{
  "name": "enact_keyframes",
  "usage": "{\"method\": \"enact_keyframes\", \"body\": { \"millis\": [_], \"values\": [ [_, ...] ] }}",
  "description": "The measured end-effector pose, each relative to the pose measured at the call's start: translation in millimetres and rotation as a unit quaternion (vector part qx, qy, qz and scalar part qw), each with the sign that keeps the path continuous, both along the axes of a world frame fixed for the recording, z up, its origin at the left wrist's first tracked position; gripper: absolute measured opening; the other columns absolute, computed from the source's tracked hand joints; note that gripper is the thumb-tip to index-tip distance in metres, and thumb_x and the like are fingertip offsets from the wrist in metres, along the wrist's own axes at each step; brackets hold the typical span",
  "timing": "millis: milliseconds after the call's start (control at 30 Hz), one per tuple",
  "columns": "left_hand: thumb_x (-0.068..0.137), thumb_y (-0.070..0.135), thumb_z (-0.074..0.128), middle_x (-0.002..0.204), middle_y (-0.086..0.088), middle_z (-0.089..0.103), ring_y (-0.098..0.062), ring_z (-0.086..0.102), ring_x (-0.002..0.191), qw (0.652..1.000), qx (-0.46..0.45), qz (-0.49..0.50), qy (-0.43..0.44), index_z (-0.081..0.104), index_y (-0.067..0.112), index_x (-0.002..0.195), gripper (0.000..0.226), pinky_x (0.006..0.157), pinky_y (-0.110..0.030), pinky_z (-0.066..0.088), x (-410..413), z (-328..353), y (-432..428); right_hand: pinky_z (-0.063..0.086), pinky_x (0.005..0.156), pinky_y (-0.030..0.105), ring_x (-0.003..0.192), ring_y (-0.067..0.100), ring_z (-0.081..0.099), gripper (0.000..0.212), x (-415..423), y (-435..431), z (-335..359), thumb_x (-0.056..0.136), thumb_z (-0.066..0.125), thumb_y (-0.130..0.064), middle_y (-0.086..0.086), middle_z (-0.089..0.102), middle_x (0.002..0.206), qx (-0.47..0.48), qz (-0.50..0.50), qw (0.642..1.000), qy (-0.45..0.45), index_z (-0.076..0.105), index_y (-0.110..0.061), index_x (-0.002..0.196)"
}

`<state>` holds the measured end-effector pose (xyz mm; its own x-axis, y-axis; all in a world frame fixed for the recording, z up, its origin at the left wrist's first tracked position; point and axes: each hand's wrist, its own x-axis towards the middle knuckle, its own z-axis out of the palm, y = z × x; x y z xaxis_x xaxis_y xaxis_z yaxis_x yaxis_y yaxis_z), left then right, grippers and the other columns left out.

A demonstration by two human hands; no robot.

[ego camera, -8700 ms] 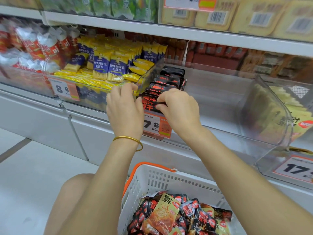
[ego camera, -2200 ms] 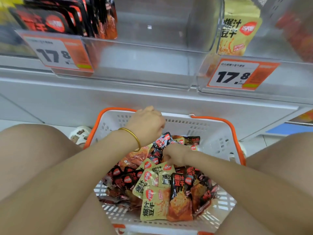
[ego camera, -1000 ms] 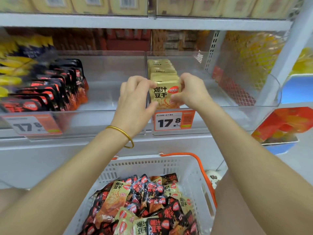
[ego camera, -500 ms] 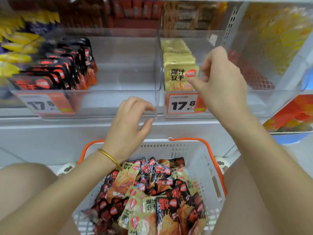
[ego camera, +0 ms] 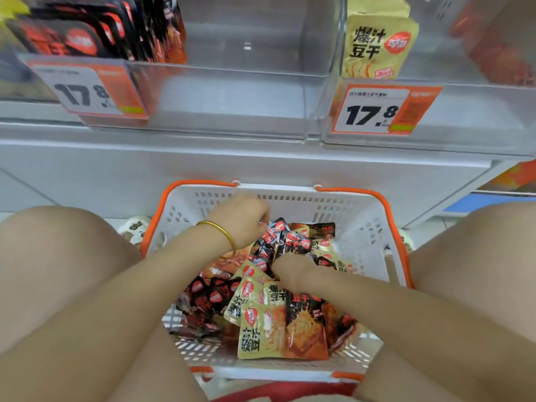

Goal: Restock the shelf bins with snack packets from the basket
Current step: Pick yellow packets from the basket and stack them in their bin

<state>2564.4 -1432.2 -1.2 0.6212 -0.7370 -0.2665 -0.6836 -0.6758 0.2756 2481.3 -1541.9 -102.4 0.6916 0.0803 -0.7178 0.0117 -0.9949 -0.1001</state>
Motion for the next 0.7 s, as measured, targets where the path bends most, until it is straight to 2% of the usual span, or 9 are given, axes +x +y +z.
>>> {"method": "enact_keyframes", "body": {
  "millis": [134,167,234,334,401,467,534,634,701],
  "values": [
    [0.092,0.023,0.054,0.114,-0.004,0.059,-0.022,0.052,0.107,0.999,0.025,-0.014,0.013,0.059,0.016,0.11,0.02,0.093,-0.037,0.045,0.5,-6.7,0.3,0.047,0.073,0.032,0.081,0.02,0.053,0.007,5.4,-7.1,3.0,0.09,0.061,-0.012,0.005,0.059,0.085,0.061,-0.012,0.998,0.022,0.06,-0.007,0.085],
    [0.092,0.024,0.055,0.114,-0.004,0.058,-0.022,0.051,0.107,0.999,0.03,-0.018,0.017,0.059,0.016,0.11,0.02,0.093,-0.037,0.045,0.5,-8.6,-0.2,0.047,0.075,0.031,0.082,0.019,0.053,0.007,7.7,-10.6,6.4,0.088,0.063,-0.011,0.005,0.061,0.087,0.084,-0.023,0.996,0.028,0.059,-0.009,0.083],
    [0.092,0.024,0.055,0.115,-0.005,0.057,-0.022,0.052,0.107,0.998,0.048,-0.026,0.034,0.058,0.016,0.112,0.022,0.092,-0.035,0.044,0.5,-11.1,-1.2,0.048,0.075,0.032,0.082,0.021,0.055,0.018,14.2,-19.3,18.7,0.087,0.063,-0.009,0.003,0.06,0.083,0.123,-0.043,0.991,0.031,0.054,-0.014,0.073],
    [0.091,0.027,0.057,0.114,-0.007,0.06,-0.023,0.056,0.104,0.991,0.089,-0.032,0.095,0.058,0.012,0.113,0.027,0.089,-0.034,0.046,-2.1,-11.4,-2.8,0.051,0.066,0.031,0.079,0.022,0.058,0.017,25.7,-32.4,52.5,0.088,0.061,-0.008,-0.001,0.055,0.079,0.177,-0.052,0.982,0.038,0.053,-0.016,0.077],
    [0.09,0.03,0.058,0.104,-0.005,0.063,-0.023,0.059,0.094,0.984,0.097,-0.041,0.146,0.06,0.013,0.107,0.024,0.082,-0.034,0.048,-4.4,-8.1,-4.9,0.049,0.054,0.022,0.069,0.016,0.055,0.013,27.8,-39.7,83.2,0.089,0.059,-0.003,0.0,0.054,0.076,0.221,-0.09,0.971,0.024,0.054,-0.014,0.083],
    [0.092,0.03,0.057,0.081,0.0,0.055,-0.017,0.054,0.073,0.983,0.062,-0.042,0.166,0.059,0.014,0.092,0.016,0.064,-0.028,0.043,-6.6,0.9,-6.6,0.043,0.044,0.015,0.053,0.004,0.05,0.016,25.4,-47.3,113.8,0.089,0.059,-0.003,-0.004,0.052,0.065,0.258,-0.13,0.957,-0.022,0.054,-0.014,0.079],
    [0.092,0.028,0.057,0.071,0.004,0.044,-0.012,0.042,0.063,0.988,-0.009,-0.014,0.156,0.056,0.01,0.086,0.019,0.054,-0.023,0.031,-6.5,16.9,-8.7,0.04,0.046,0.017,0.044,0.001,0.046,0.018,19.1,-58.0,138.4,0.088,0.063,-0.006,-0.009,0.049,0.053,0.29,-0.176,0.937,-0.083,0.054,-0.014,0.075],
    [0.089,0.021,0.061,0.062,0.005,0.042,-0.007,0.037,0.055,0.975,-0.148,0.041,0.158,0.052,0.013,0.073,0.02,0.05,-0.02,0.027,-3.1,50.2,-13.6,0.051,0.062,0.03,0.064,0.012,0.059,0.015,4.6,-75.1,169.4,0.083,0.07,-0.008,-0.002,0.061,0.072,0.357,-0.272,0.882,-0.144,0.057,-0.013,0.089],
    [0.088,0.015,0.063,0.06,0.004,0.042,-0.003,0.035,0.05,0.957,-0.23,0.059,0.168,0.053,0.012,0.07,0.02,0.049,-0.017,0.028,-0.6,77.9,-22.6,0.055,0.062,0.03,0.067,0.012,0.064,0.018,-3.7,-86.4,191.5,0.082,0.07,-0.003,0.001,0.065,0.077,0.395,-0.311,0.844,-0.188,0.056,-0.013,0.088]
  ]
}}
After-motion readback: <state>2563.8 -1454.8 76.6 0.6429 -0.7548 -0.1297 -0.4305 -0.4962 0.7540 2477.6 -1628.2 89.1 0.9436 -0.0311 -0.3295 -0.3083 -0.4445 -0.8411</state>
